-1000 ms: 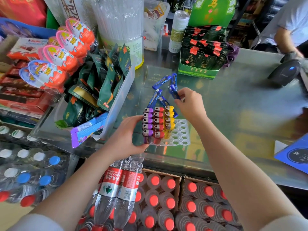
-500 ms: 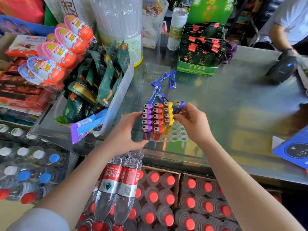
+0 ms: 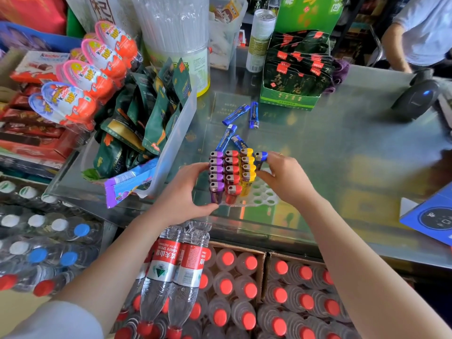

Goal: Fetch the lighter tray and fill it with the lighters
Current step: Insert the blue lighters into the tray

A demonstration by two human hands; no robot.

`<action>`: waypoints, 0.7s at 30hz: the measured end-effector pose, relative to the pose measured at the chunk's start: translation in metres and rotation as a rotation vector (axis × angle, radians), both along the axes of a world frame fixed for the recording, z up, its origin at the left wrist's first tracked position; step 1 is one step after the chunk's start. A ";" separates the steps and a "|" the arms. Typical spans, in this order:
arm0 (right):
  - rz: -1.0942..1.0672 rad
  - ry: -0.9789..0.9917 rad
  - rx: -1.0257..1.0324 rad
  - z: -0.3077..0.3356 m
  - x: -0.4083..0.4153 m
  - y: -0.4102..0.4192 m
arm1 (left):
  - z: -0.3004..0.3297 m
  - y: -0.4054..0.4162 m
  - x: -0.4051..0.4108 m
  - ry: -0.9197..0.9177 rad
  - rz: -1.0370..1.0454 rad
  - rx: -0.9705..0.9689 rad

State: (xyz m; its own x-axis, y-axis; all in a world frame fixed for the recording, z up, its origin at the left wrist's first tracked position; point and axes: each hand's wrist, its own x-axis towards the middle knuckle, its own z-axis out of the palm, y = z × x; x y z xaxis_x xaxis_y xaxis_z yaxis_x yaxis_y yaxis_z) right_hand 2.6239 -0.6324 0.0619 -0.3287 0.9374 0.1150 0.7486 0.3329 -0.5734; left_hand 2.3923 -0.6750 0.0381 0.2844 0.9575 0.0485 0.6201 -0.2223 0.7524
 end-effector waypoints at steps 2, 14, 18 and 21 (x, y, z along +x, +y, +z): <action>0.084 -0.030 -0.019 0.000 0.005 0.006 | 0.001 -0.001 0.000 -0.004 -0.004 -0.011; -0.218 0.003 -0.214 0.009 -0.023 0.047 | -0.010 0.004 -0.004 -0.028 0.003 0.007; -0.158 -0.071 -0.275 0.017 -0.020 0.051 | -0.008 0.002 -0.005 -0.022 0.011 0.023; -0.140 -0.122 -0.297 0.015 -0.017 0.051 | -0.006 0.001 -0.004 -0.018 0.010 0.021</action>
